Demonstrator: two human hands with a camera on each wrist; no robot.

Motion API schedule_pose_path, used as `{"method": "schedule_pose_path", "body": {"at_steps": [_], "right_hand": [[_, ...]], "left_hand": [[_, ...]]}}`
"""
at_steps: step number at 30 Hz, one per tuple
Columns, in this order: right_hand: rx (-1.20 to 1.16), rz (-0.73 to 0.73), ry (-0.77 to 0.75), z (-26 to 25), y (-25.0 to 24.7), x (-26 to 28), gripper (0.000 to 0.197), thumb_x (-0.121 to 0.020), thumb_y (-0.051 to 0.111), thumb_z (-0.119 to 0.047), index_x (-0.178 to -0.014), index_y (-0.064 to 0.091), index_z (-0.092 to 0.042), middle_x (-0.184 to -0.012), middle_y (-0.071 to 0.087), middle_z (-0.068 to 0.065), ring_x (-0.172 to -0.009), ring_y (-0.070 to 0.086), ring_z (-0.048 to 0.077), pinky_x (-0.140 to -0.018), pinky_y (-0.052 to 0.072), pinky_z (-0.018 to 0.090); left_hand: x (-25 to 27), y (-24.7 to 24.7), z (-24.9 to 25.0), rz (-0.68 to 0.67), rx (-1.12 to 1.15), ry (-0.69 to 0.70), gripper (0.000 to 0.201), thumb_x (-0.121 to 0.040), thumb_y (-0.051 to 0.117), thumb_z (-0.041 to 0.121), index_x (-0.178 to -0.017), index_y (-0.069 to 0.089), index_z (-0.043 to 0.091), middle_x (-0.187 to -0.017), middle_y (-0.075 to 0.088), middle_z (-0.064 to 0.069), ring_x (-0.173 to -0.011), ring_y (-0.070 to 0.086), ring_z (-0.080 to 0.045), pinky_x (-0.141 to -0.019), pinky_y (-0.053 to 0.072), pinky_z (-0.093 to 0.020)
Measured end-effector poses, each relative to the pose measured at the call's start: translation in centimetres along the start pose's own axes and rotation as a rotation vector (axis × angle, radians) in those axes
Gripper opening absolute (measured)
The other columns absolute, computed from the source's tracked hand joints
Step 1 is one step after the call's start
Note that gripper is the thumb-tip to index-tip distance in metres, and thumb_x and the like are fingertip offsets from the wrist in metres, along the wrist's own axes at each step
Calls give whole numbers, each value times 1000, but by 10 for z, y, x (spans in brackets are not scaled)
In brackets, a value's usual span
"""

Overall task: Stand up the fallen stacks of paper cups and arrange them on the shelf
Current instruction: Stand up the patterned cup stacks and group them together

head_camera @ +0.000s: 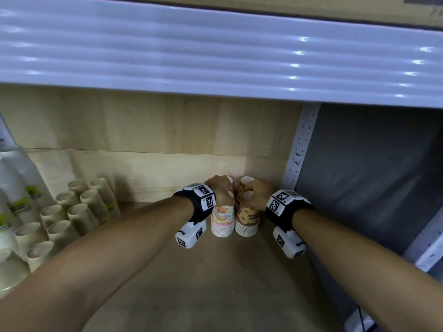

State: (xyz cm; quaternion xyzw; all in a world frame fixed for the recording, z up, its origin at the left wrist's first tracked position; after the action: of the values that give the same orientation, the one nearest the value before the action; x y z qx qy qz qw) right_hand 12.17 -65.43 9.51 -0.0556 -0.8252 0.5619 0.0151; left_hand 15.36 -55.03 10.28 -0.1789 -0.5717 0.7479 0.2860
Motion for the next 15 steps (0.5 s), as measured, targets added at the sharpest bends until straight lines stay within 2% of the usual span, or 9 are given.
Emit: {"method": "schedule_pose_path", "body": {"at_steps": [2, 4, 9, 12, 15], "right_hand": [[3, -27, -5, -1, 0, -1, 13, -77, 72, -22, -80, 59, -21, -94, 59, -4, -92, 58, 18, -76, 39, 24], [26, -41, -28, -4, -1, -2, 14, -78, 72, -21, -85, 60, -19, -95, 57, -3, -89, 55, 16, -74, 38, 24], [51, -112, -137, -10, 5, -5, 17, -89, 62, -14, -101, 70, -3, -111, 58, 3, -100, 52, 14, -80, 32, 17], [62, -108, -146, -9, 6, -8, 19, -90, 62, -13, -103, 71, -1, -115, 60, 8, -102, 55, 18, -79, 32, 17], [71, -64, -111, -4, 2, -10, 21, -90, 61, -11, -109, 69, -3, -115, 63, 7, -105, 59, 20, -76, 32, 15]], "left_hand": [[1, 0, 0, -14, 0, 16, 51, -82, 73, 32, -125, 56, 10, -122, 61, -6, -107, 60, -27, -77, 51, -31], [2, -1, 3, -41, 7, 55, 54, -82, 75, 27, -130, 55, 12, -123, 59, -5, -111, 58, -25, -79, 49, -30], [-2, 8, 9, -137, -76, 122, 35, -81, 74, 14, -114, 65, 8, -115, 60, -11, -95, 57, -23, -71, 47, -29], [-4, 8, 10, -118, -106, 121, 36, -83, 71, 13, -118, 63, 10, -117, 57, -9, -96, 55, -23, -71, 45, -28], [-8, 6, 6, -93, -85, 97, 40, -83, 71, 16, -121, 62, 10, -116, 56, -6, -97, 55, -22, -70, 44, -28]]}}
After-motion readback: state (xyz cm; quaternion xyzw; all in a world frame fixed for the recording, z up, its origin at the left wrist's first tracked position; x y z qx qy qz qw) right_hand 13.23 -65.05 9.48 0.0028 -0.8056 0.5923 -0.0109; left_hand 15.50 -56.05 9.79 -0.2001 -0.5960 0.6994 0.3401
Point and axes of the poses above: each hand's wrist, its own x-axis away from the middle knuckle, its own y-axis out of the palm, z = x × y, the point moved 10 cm from there along -x, towards the middle knuckle
